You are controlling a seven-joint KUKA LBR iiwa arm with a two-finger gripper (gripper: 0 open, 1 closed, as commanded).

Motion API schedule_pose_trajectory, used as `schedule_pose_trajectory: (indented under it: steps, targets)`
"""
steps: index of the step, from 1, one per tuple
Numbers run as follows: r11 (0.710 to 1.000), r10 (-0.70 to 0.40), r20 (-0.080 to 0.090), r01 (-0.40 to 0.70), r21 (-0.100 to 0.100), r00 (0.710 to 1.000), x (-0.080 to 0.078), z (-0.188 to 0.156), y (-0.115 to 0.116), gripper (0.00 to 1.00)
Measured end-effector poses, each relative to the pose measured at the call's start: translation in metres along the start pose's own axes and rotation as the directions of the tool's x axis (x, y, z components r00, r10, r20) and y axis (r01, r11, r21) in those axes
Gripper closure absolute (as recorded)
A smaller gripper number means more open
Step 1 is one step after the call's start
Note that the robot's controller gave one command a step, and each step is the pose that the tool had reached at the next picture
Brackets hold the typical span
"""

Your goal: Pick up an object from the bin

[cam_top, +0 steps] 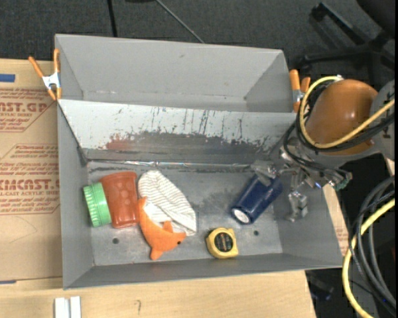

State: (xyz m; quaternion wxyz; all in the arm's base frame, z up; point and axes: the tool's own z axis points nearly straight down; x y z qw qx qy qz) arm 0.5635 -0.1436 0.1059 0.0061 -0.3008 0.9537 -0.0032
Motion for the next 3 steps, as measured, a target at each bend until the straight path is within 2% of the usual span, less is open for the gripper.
schedule_pose_trajectory:
  steps: [1,2,3]
  targets:
    - [1.000,-0.027,0.023,0.027,0.011,0.999,-0.021,0.021,0.003,0.00]
    - [1.000,-0.029,-0.001,0.029,-0.004,1.000,-0.007,0.024,0.006,1.00]
    - [1.000,-0.029,-0.001,0.029,-0.004,1.000,-0.007,0.024,0.006,1.00]
